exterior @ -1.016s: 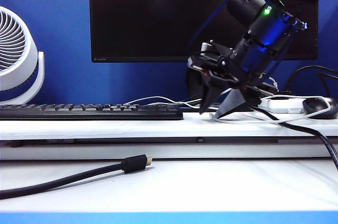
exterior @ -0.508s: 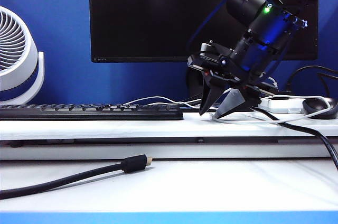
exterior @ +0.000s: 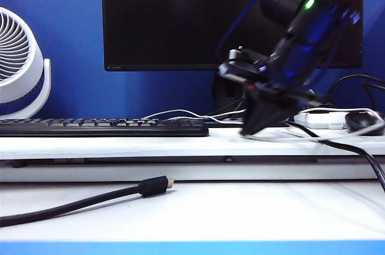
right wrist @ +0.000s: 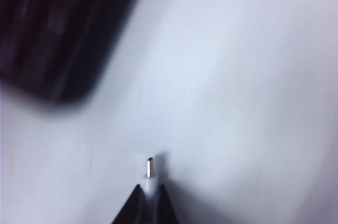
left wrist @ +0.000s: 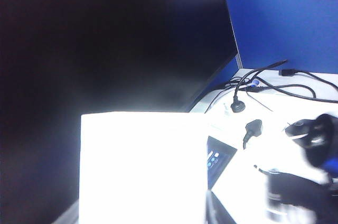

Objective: Pick up the Type-C charging cable and the charging base, insert one end of the Type-C charger into the corresponding slot on the base, and finally place the plugged-in charger back on the table.

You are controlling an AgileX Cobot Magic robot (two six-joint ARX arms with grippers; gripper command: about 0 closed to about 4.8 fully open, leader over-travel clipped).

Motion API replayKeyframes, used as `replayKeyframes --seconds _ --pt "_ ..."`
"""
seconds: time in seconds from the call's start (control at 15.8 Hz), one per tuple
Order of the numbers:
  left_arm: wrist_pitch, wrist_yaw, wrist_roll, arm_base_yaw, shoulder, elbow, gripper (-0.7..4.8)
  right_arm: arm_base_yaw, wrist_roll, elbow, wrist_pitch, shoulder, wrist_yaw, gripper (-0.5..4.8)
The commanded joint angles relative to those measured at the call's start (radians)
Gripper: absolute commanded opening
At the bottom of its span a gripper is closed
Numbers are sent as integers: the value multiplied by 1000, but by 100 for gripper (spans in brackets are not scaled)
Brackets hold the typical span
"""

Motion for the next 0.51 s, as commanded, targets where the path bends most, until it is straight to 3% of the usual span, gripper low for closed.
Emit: replayKeyframes --seconds 0.06,0.38,0.44,0.51 --pt "-3 2 -3 0 -5 6 268 1 -105 -3 -53 -219 -2 -1" --pt "-3 40 -13 0 -4 6 268 1 -253 -3 186 -617 -26 -1" --pt "-5 90 -34 0 -4 6 268 1 -273 -3 227 -666 -22 -1" --pt "-11 203 -57 0 -4 6 268 1 -296 -3 245 -707 -22 -1"
